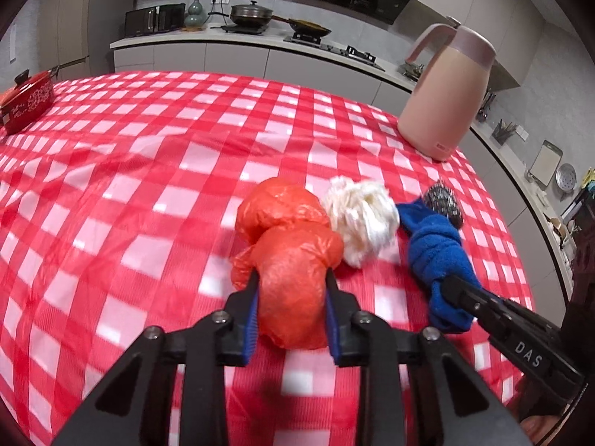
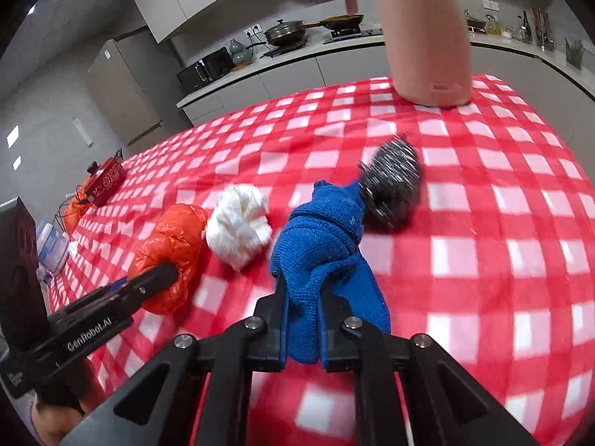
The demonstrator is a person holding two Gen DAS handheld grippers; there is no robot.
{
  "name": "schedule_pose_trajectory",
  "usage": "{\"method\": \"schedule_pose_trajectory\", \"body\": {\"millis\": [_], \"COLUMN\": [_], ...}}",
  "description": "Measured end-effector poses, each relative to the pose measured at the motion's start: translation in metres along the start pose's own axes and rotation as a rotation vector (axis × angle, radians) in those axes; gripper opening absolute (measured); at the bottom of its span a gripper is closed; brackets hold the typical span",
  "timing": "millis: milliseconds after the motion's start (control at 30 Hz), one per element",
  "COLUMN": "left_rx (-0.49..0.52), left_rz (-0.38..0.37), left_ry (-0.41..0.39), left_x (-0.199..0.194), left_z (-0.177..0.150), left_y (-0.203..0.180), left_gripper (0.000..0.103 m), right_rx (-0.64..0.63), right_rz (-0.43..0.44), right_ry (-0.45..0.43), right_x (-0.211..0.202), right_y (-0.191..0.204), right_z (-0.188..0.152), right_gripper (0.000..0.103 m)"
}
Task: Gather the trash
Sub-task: 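Grasp the red plastic bag with the left tool while the right tool grasps the blue cloth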
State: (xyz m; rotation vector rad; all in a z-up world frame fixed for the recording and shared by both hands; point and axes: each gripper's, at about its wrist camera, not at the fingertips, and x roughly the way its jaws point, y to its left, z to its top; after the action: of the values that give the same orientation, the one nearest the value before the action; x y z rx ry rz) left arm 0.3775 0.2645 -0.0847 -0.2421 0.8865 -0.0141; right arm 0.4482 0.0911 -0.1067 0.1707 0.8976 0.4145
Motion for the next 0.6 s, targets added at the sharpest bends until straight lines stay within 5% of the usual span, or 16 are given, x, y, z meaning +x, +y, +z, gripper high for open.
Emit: {"method": "schedule_pose_trajectory", "body": {"millis": [133,233,300,400,600], "left_rx": [-0.002,0.001,-0.003,-0.006,-0.015], "left_rz": [0.018,0.045,0.067,0.087,0.075], "left_ry": [0.010,0.008,-0.008,-0.031,0.007], "left_x": [-0.005,-0.005,-0.006,-0.006,0.013], "left_z": [-0.008,-0.009,-0.007,-0.003,0.002], "left_y": [-0.002,-0.004,-0.004,-0.003,0.005], "left_gripper": [0.033,0.051,0.069,0.074,0.073], "right_rx": [0.015,0.022,0.007,-0.012,-0.030], "right_rz": [-0.002,-0.008,-0.021,-0.051,-0.074], "right_ry": [0.027,0.025,0.014,-0.026,-0.008], "right_x": [-0.009,-0.012,-0.013,-0.014,0.008], "right_y": [-0.011,-0.015,-0.013,-0.010,-0.008], "right_z": [-0.014,-0.016,-0.014,-0.007,0.005], "right_gripper": [0.014,0.020,0.040,0.068,0.065]}}
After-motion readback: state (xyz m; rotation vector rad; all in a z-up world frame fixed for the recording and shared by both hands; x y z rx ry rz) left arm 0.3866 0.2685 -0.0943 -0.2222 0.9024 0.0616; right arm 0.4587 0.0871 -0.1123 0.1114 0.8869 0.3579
